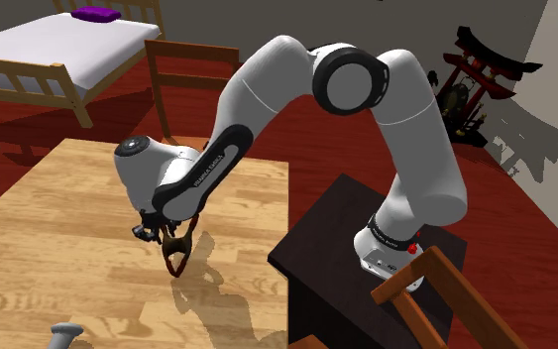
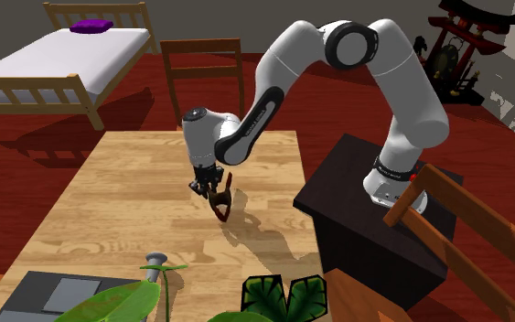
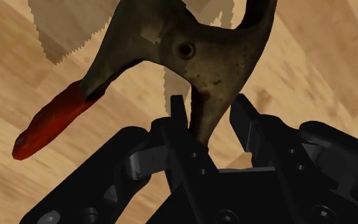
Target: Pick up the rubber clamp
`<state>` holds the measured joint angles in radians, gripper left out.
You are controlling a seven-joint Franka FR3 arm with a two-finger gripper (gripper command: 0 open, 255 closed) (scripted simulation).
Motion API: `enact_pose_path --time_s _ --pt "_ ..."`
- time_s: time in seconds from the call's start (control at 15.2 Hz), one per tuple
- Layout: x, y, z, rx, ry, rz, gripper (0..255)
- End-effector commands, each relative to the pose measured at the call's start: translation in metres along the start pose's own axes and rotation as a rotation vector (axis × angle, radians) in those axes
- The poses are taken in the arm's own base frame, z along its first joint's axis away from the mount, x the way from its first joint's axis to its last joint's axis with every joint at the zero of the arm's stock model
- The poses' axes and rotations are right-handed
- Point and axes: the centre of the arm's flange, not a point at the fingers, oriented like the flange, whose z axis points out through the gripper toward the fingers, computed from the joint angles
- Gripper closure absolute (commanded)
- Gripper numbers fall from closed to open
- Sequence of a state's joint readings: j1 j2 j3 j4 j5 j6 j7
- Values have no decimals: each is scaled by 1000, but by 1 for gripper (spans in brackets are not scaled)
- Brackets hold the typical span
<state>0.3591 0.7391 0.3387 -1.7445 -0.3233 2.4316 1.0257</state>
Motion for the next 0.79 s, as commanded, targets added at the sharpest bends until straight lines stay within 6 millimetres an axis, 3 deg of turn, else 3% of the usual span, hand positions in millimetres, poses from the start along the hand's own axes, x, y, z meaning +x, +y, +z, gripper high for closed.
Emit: enact_pose_path --time_s 0.0,0.59,0.73 --pt "-1 -1 -13 0 0 0 255" --pt "-2 -1 -60 0 0 0 255" --pt "-2 -1 -61 0 0 0 255"
